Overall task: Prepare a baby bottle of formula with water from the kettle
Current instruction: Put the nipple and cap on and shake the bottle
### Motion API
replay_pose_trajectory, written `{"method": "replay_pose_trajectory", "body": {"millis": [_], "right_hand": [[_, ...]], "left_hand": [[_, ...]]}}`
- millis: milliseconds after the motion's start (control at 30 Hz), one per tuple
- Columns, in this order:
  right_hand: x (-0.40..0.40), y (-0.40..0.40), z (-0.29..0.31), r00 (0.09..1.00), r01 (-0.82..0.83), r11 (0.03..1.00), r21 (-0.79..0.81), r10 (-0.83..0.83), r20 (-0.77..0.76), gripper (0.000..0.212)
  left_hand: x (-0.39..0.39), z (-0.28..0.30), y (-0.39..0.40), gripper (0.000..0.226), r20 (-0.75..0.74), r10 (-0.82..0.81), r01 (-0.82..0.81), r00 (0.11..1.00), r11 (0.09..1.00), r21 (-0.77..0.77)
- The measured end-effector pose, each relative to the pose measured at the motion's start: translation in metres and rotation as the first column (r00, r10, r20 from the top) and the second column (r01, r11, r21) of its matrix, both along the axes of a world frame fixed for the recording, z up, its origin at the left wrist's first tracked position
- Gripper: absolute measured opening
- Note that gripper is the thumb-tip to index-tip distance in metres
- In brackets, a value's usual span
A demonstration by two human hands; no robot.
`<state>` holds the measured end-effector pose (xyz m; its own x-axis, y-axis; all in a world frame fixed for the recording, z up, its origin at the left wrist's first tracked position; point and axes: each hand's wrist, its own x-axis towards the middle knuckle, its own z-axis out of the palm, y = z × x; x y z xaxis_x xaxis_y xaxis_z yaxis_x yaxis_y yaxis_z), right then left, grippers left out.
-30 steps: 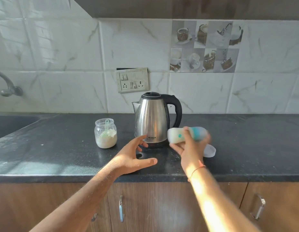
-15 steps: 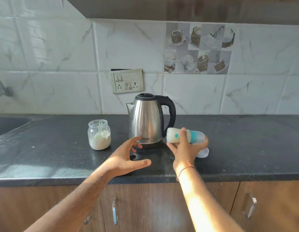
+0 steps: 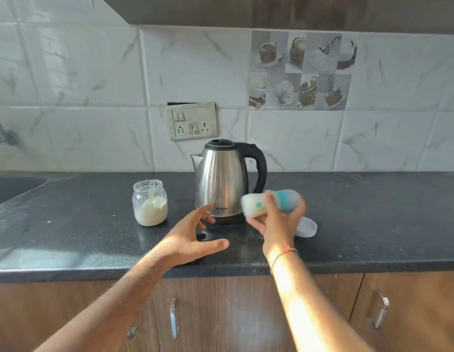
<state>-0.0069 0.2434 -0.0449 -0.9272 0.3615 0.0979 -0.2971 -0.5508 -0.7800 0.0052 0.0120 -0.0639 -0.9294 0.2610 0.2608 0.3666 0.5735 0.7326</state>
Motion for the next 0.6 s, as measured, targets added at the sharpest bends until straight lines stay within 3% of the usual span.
{"method": "replay_pose_trajectory", "body": {"millis": [33, 67, 100, 167, 233, 300, 333, 367, 433, 500, 533, 600], "right_hand": [[-0.004, 0.005, -0.001, 0.999, 0.045, 0.995, -0.089, -0.045, -0.005, 0.067], [-0.002, 0.006, 0.003, 1.0, -0.011, 0.995, -0.095, 0.011, 0.001, 0.062], [0.003, 0.005, 0.005, 0.995, -0.098, 0.994, 0.055, 0.098, 0.011, 0.058], [0.006, 0.002, 0.001, 0.952, -0.303, 0.942, 0.145, 0.292, 0.09, 0.062], [0.006, -0.003, 0.004, 0.989, -0.143, 0.978, 0.154, 0.138, 0.046, 0.066], [0.0, 0.006, 0.003, 1.0, 0.024, 0.996, -0.085, -0.023, 0.011, 0.064], [0.001, 0.007, 0.006, 0.999, -0.027, 0.993, -0.111, 0.03, 0.021, 0.061], [0.003, 0.008, 0.006, 0.994, -0.109, 0.994, 0.033, 0.108, 0.029, 0.058], [0.004, 0.005, 0.002, 0.957, -0.284, 0.951, 0.119, 0.273, 0.101, 0.062], [0.005, -0.001, 0.006, 0.992, -0.116, 0.987, 0.114, 0.11, 0.062, 0.067], [0.002, 0.003, 0.004, 1.0, -0.001, 1.0, -0.013, 0.001, 0.03, 0.067], [-0.001, 0.008, 0.006, 1.0, -0.004, 0.994, -0.113, 0.007, 0.027, 0.065]], "left_hand": [[0.0, 0.0, 0.001, 0.117, -0.006, 0.0, 0.0, 1.0, 1.0, -0.006], [0.0, -0.001, 0.0, 0.118, -0.008, -0.003, 0.003, 1.0, 1.0, -0.007], [0.0, -0.001, 0.0, 0.12, -0.004, -0.007, 0.007, 1.0, 1.0, -0.007], [0.0, 0.0, 0.001, 0.121, -0.016, -0.004, 0.004, 1.0, 1.0, -0.014], [0.0, 0.001, 0.001, 0.119, -0.01, -0.005, 0.005, 1.0, 1.0, -0.012], [0.002, 0.001, 0.002, 0.118, -0.007, -0.009, 0.009, 1.0, 1.0, -0.021], [0.002, 0.001, 0.002, 0.119, -0.006, -0.012, 0.012, 1.0, 1.0, -0.021], [0.001, 0.001, 0.001, 0.12, 0.0, -0.015, 0.015, 1.0, 1.0, -0.021], [0.001, 0.0, 0.002, 0.122, -0.012, -0.011, 0.01, 1.0, 1.0, -0.028], [0.001, 0.002, 0.001, 0.121, -0.007, -0.011, 0.011, 1.0, 1.0, -0.018], [0.002, 0.003, 0.002, 0.12, -0.001, -0.012, 0.012, 1.0, 1.0, -0.018], [0.003, 0.002, 0.002, 0.121, -0.001, -0.019, 0.019, 1.0, 1.0, -0.02]]}}
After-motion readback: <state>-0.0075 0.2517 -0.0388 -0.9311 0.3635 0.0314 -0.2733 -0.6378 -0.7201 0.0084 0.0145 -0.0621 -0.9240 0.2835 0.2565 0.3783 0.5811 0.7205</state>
